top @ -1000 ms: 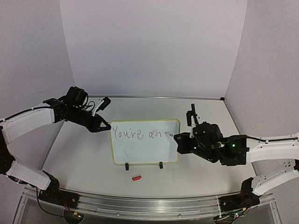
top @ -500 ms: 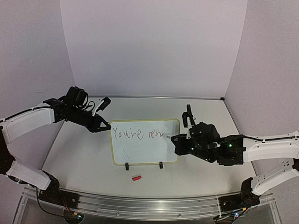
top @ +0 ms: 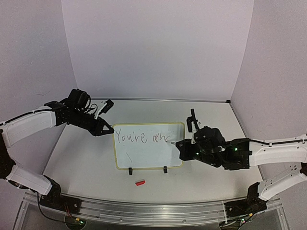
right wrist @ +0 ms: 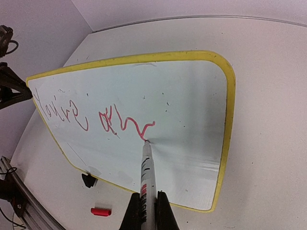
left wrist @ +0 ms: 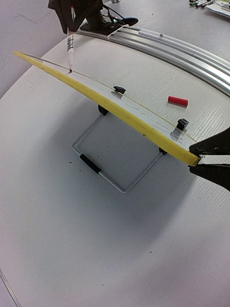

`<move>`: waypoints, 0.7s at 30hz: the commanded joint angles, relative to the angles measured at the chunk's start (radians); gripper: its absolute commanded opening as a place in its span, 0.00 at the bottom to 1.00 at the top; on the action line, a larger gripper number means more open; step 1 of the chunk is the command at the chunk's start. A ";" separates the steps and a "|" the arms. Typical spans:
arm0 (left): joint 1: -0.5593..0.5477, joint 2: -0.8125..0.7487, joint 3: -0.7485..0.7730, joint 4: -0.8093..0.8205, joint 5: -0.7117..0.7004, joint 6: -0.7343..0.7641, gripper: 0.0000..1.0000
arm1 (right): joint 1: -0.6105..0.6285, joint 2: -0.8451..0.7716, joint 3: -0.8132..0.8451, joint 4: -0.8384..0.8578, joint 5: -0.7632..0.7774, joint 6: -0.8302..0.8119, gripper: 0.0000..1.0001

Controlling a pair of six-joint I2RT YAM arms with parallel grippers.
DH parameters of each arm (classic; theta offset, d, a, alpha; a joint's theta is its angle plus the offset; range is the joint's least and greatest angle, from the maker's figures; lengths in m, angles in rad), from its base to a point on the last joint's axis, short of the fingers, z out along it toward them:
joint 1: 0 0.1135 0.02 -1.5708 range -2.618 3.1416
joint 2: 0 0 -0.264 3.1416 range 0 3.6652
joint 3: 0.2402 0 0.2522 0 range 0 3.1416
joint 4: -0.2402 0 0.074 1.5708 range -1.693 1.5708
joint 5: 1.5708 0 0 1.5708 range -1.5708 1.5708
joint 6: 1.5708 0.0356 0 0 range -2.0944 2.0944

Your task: Write a sentence on the whiteboard

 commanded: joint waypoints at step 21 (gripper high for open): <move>-0.009 0.032 0.011 -0.049 -0.025 0.021 0.00 | -0.009 -0.027 0.065 -0.038 0.072 -0.045 0.00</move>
